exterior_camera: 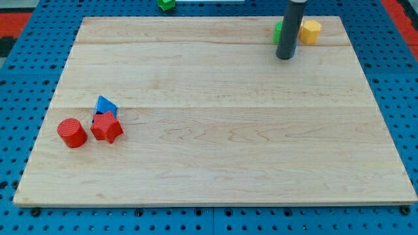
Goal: Move the red star to the right of the triangle
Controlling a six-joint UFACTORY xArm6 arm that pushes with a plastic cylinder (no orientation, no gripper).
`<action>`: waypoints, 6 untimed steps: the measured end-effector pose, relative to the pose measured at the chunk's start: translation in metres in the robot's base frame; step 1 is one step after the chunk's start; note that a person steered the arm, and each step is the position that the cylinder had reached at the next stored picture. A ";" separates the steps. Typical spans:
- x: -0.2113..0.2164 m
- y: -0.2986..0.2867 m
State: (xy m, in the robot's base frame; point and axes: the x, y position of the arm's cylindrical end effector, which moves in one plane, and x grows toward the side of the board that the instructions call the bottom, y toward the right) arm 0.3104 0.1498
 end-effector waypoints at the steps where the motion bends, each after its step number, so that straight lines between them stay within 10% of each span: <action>1: 0.080 -0.024; 2: 0.192 -0.128; 4: 0.265 -0.415; 6: 0.212 -0.377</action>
